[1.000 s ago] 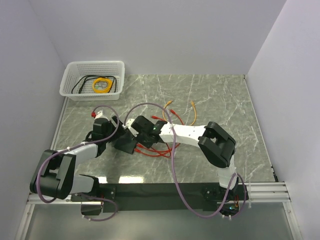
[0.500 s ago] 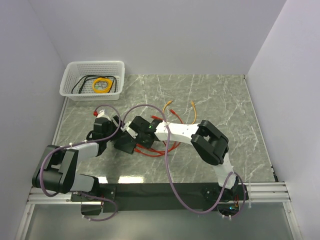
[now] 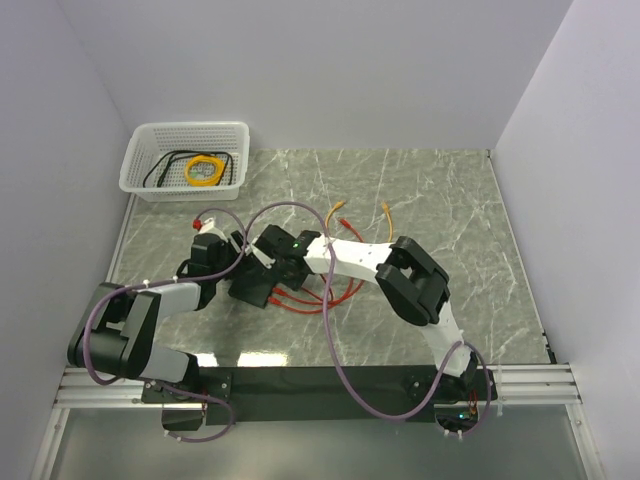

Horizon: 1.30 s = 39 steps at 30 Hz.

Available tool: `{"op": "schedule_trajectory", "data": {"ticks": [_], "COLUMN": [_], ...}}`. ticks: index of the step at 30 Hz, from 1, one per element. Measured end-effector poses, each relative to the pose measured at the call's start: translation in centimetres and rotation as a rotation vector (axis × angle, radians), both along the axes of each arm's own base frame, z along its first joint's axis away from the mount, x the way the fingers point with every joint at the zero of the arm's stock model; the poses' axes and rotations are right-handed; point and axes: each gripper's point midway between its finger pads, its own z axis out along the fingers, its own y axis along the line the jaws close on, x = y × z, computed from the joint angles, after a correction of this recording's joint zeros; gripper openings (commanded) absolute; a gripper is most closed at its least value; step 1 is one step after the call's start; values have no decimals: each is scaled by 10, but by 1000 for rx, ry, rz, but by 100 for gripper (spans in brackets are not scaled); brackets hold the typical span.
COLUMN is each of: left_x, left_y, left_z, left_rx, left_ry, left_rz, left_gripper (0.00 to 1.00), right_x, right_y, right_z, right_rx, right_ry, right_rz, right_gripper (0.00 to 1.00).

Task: Insert the plug into the switch port

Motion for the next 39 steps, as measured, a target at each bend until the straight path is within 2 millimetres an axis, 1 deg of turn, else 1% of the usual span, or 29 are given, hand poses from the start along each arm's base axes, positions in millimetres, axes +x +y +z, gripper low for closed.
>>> {"op": "schedule_trajectory", "data": {"ticks": [2, 8, 22, 28, 39], "left_x": [1, 2, 4, 4, 6], "left_y": [-1, -1, -3, -3, -4], "left_z": [0, -1, -1, -1, -2], "left_rx": [3, 0, -4, 5, 3], "left_ry": [0, -1, -7, -9, -18], "left_rz": [0, 4, 3, 9, 14], "left_gripper": [73, 73, 71, 70, 69], "right_x": [3, 3, -5, -5, -7], "right_y": [1, 3, 8, 11, 12], "right_z": [1, 2, 1, 8, 11], "right_rx": [0, -1, 30, 33, 37], "right_ry": [-5, 8, 53, 53, 68], "right_rz": [-8, -13, -38, -40, -42], "right_gripper": [0, 0, 0, 0, 0]}}
